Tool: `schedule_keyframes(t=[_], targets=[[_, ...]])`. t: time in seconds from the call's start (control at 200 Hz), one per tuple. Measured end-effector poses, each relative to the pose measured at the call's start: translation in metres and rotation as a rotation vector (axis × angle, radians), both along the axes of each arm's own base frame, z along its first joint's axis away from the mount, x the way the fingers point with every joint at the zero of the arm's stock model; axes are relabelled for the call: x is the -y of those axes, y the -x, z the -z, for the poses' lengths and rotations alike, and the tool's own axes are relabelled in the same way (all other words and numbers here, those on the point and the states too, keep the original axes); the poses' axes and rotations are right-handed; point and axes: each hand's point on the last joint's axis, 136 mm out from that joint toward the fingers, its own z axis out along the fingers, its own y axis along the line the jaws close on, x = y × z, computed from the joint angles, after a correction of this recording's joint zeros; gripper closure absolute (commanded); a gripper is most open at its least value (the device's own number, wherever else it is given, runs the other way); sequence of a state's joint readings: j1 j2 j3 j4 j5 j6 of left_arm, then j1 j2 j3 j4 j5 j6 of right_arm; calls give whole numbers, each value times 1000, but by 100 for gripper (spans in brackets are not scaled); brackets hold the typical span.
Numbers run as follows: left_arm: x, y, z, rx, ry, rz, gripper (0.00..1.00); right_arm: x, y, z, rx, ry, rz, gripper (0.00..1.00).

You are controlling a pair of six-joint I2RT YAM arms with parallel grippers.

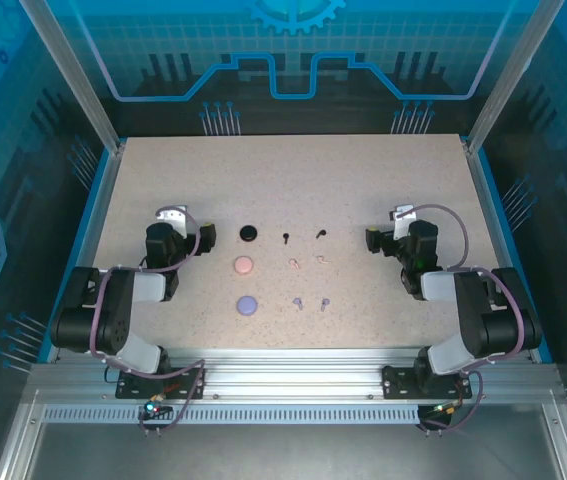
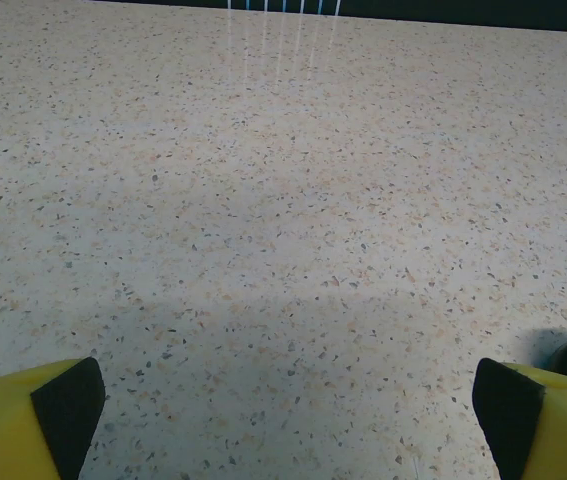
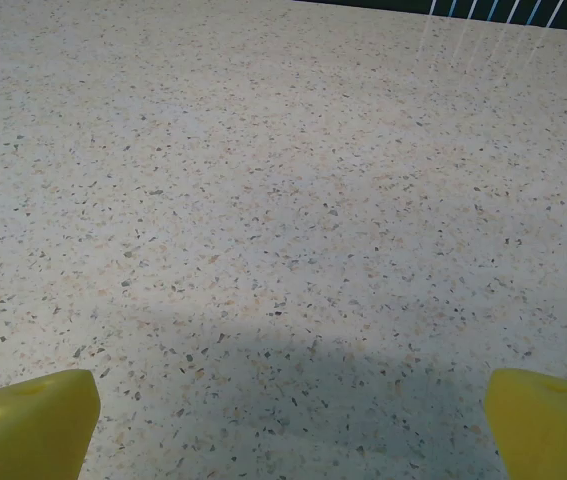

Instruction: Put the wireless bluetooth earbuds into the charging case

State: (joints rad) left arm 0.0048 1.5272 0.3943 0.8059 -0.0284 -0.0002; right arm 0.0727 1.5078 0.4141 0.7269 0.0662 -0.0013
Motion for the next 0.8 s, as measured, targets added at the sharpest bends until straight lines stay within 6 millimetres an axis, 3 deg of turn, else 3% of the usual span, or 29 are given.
schedule_keyframes(t=[0.8], targets=[[0, 0, 0, 0, 0, 0, 1, -1, 0, 0, 0, -3, -5, 0]])
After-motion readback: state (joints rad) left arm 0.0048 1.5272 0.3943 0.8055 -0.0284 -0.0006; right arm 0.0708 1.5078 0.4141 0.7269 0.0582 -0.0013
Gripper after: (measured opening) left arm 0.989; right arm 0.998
